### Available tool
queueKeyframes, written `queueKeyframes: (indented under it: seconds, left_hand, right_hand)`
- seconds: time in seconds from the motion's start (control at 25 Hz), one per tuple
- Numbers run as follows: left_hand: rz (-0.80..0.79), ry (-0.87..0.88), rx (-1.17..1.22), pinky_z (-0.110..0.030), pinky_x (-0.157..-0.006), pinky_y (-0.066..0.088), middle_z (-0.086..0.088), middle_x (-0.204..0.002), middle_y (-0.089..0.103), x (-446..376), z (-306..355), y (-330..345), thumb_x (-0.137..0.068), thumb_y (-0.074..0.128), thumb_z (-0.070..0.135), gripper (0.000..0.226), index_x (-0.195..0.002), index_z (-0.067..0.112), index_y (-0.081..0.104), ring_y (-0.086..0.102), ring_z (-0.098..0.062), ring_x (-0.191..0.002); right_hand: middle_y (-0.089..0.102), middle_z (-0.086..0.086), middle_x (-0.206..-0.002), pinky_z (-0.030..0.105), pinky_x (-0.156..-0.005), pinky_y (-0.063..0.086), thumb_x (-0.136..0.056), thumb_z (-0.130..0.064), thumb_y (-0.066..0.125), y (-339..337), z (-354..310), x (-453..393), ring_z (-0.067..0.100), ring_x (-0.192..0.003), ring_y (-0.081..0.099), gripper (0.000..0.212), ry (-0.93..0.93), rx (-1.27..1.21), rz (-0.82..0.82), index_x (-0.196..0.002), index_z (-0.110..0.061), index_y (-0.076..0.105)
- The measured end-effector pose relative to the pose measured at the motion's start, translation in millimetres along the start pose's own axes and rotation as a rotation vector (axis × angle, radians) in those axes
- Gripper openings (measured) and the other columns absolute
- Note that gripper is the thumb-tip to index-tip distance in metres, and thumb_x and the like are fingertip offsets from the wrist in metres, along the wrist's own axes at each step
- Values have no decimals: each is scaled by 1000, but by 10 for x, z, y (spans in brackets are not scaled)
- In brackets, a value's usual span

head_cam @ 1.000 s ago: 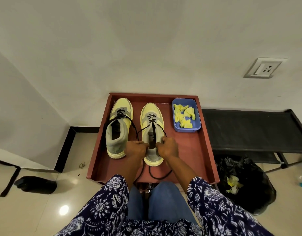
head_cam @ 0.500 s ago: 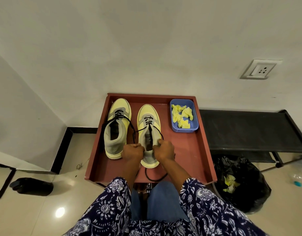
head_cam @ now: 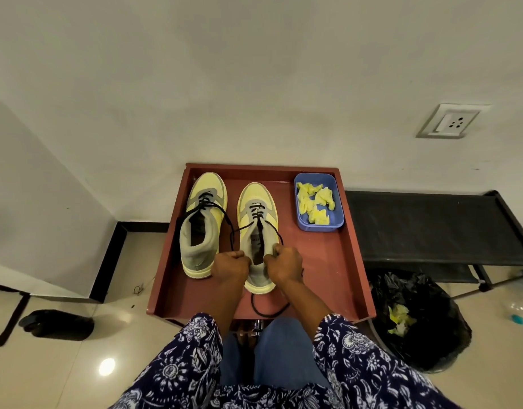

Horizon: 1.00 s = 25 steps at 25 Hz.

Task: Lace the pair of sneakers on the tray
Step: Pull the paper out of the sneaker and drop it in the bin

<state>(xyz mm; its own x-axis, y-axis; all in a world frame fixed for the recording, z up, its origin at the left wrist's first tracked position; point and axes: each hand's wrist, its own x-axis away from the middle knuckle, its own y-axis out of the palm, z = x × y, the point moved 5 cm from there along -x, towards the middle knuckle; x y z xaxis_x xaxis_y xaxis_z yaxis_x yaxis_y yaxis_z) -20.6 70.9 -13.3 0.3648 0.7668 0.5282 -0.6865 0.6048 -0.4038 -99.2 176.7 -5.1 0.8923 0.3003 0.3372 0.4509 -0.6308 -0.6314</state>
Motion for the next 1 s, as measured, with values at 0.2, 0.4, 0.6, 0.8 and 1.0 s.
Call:
queueKeyframes:
  seconds: [0.2,0.4,0.6,0.8,1.0]
  left_hand:
    - [68,302,-173,-35,-90,43,-18,-115,62,186,314,81,-80,58,2,36,-117,1,59,57,-32,-108]
    - [-58,630,-265,-16,-88,31,-16,-120,54,439,723,520,-83,49,-6,35,-116,1,57,51,-26,-113]
    - [-246,724,-372,-12,-84,26,-14,-123,49,431,975,958,-87,44,-1,38,-124,3,51,46,-23,-116]
    - [-339,731,-489,-26,-97,31,-19,-128,49,189,1053,1267,-84,45,-4,44,-127,1,49,44,-30,-120]
    - [-411,709,-591,-33,-98,34,-20,-126,50,15,1022,1488,-82,48,-4,43,-124,0,50,46,-31,-118]
  right_hand:
    - [68,20,-100,33,-79,46,-84,-17,59,-92,84,-36,30,-93,62,28,60,-179,-26,-100,5,65]
    - [68,21,-97,39,-82,47,-89,-16,55,-478,58,-295,30,-92,62,23,0,-248,50,-95,3,66]
    - [62,15,-120,37,-92,46,-90,-18,58,-932,90,-619,30,-112,57,34,-33,-186,146,-119,-1,59]
    - [59,15,-126,30,-89,44,-88,-13,59,-1170,293,-934,29,-114,55,38,7,-100,190,-123,-2,56]
    - [63,19,-117,28,-84,45,-85,-8,60,-1102,354,-1219,32,-106,58,32,-55,56,167,-115,2,61]
